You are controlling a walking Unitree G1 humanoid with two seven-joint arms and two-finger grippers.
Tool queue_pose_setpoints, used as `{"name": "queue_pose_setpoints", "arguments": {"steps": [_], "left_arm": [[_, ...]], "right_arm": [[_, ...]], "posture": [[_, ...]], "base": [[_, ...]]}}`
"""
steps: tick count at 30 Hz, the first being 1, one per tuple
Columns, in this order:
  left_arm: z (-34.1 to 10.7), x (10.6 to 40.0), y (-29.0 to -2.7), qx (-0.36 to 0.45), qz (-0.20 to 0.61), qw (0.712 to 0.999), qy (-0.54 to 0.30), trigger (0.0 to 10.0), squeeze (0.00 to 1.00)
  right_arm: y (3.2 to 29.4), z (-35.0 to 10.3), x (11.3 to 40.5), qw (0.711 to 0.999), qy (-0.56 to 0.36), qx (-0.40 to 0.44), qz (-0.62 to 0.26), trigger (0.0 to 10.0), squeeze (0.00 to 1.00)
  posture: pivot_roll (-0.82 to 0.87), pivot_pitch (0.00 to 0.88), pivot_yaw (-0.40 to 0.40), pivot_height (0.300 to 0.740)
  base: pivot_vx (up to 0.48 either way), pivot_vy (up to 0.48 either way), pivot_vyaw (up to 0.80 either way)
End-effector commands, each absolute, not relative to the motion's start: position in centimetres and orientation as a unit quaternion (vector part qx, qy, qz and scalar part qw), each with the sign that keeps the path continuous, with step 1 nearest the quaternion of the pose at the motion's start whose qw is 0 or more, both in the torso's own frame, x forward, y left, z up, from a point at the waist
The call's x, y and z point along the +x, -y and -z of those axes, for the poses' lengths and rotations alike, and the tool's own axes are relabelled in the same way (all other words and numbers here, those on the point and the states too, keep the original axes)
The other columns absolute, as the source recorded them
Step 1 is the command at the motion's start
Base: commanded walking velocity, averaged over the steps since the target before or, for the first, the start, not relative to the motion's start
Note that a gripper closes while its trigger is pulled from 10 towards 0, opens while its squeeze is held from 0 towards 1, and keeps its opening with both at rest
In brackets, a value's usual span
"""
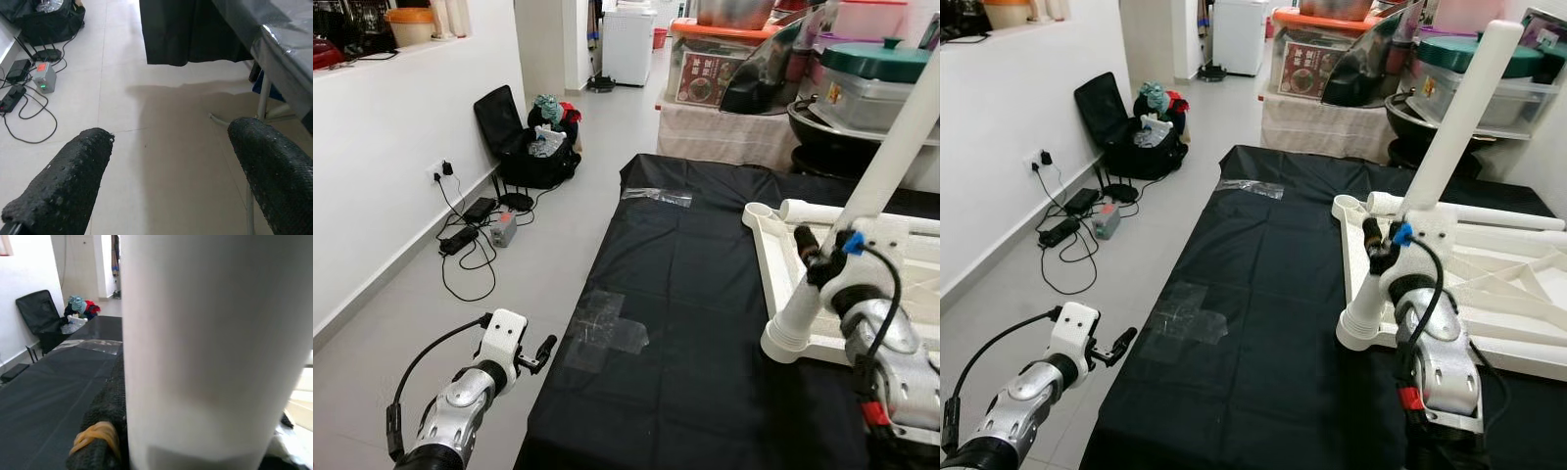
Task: Building children table
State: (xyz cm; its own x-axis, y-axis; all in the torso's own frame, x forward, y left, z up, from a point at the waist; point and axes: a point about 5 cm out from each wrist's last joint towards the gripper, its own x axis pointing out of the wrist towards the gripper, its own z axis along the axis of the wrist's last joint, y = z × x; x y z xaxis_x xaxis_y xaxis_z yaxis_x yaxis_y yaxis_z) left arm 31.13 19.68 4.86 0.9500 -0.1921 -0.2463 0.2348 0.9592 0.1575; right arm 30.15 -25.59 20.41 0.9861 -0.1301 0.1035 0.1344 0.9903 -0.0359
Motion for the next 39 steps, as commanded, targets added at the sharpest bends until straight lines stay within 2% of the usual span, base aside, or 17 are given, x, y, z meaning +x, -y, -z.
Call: {"name": "queue_pose_setpoints", "arguments": {"steps": [1,8,10,11,12,18,19,22,23,26,27,29,34,35,37,38,39], "left_arm": [[-4.7,31.1,-19.7,0.103,0.112,0.981,-0.119,10.0,0.00],[-4.8,31.1,-19.8,0.104,0.113,0.981,-0.119,10.0,0.00],[-4.9,31.2,-20.0,0.106,0.112,0.981,-0.118,10.0,0.00],[-4.9,31.2,-20.0,0.106,0.112,0.981,-0.118,10.0,0.00],[-4.8,31.1,-20.0,0.106,0.111,0.981,-0.118,10.0,0.00],[-4.7,31.0,-19.9,0.106,0.112,0.981,-0.120,10.0,0.00],[-4.6,31.0,-19.8,0.105,0.113,0.981,-0.121,10.0,0.00],[-4.7,31.1,-19.7,0.105,0.114,0.981,-0.121,10.0,0.00],[-4.8,31.2,-19.7,0.105,0.114,0.981,-0.120,10.0,0.00],[-4.9,31.3,-19.8,0.105,0.113,0.981,-0.119,10.0,0.00],[-4.9,31.3,-19.8,0.105,0.112,0.981,-0.119,10.0,0.00],[-4.9,31.3,-19.8,0.104,0.111,0.981,-0.120,10.0,0.00],[-4.6,31.1,-19.6,0.103,0.114,0.981,-0.121,10.0,0.00],[-4.6,31.1,-19.6,0.103,0.114,0.981,-0.121,10.0,0.00],[-4.7,31.2,-19.6,0.102,0.112,0.981,-0.120,10.0,0.00],[-4.7,31.2,-19.6,0.102,0.111,0.981,-0.119,10.0,0.00],[-4.7,31.2,-19.6,0.102,0.111,0.981,-0.119,10.0,0.00]], "right_arm": [[25.9,-18.8,30.1,0.997,0.008,-0.032,0.072,0.0,0.00],[27.4,-17.4,29.8,0.985,-0.024,-0.027,0.169,0.0,0.00],[28.5,-17.1,28.8,0.960,-0.032,-0.010,0.278,0.0,0.00],[28.5,-17.1,28.8,0.960,-0.032,-0.010,0.278,0.0,0.00],[28.7,-17.2,28.0,0.944,-0.031,-0.002,0.329,0.0,0.00],[27.9,-17.4,26.8,0.925,-0.031,0.010,0.380,0.0,0.00],[26.8,-17.4,27.0,0.931,-0.032,0.018,0.363,10.0,0.00],[26.0,-17.3,27.3,0.939,-0.028,0.025,0.343,10.0,0.00],[25.6,-17.5,27.7,0.946,-0.019,0.032,0.322,10.0,1.00],[25.6,-18.0,28.6,0.959,-0.010,0.034,0.281,10.0,1.00],[25.6,-18.3,29.0,0.964,-0.009,0.033,0.265,10.0,0.00],[25.6,-19.0,29.4,0.971,0.006,0.025,0.239,10.0,0.00],[24.6,-21.5,30.7,0.996,0.074,0.017,0.041,10.0,0.00],[24.6,-21.5,30.7,0.996,0.074,0.017,0.041,10.0,0.00],[24.4,-20.3,30.6,0.997,0.048,-0.032,-0.054,10.0,0.00],[24.5,-19.7,30.5,0.996,0.036,-0.047,-0.067,8.6,0.00],[24.5,-19.7,30.5,0.996,0.036,-0.047,-0.067,8.6,0.00]], "posture": [[0.02,0.000,-0.059,0.740],[0.03,0.000,-0.057,0.740],[0.02,0.000,-0.054,0.740],[0.02,0.000,-0.054,0.740],[0.02,0.000,-0.054,0.740],[0.02,0.000,-0.052,0.740],[0.01,0.000,-0.048,0.740],[0.02,0.000,-0.051,0.740],[0.02,0.000,-0.053,0.740],[0.02,0.000,-0.055,0.740],[0.02,0.000,-0.055,0.740],[0.01,0.000,-0.055,0.740],[0.01,0.000,-0.055,0.740],[0.01,0.000,-0.055,0.740],[0.02,0.000,-0.067,0.740],[0.03,0.000,-0.068,0.740],[0.03,0.000,-0.068,0.740]], "base": [[0.000,0.000,0.00],[0.000,0.000,0.00],[0.000,0.000,0.00],[0.000,0.000,0.00],[0.000,0.000,0.00],[0.000,0.000,0.00],[0.000,0.000,0.00],[0.000,0.000,0.00],[0.000,0.000,0.00],[0.000,0.000,0.00],[0.000,0.000,0.00],[0.000,0.000,0.00],[0.000,0.000,0.00],[0.000,0.000,0.00],[0.000,0.000,0.00],[0.000,0.000,0.00],[0.000,0.000,0.00]]}}
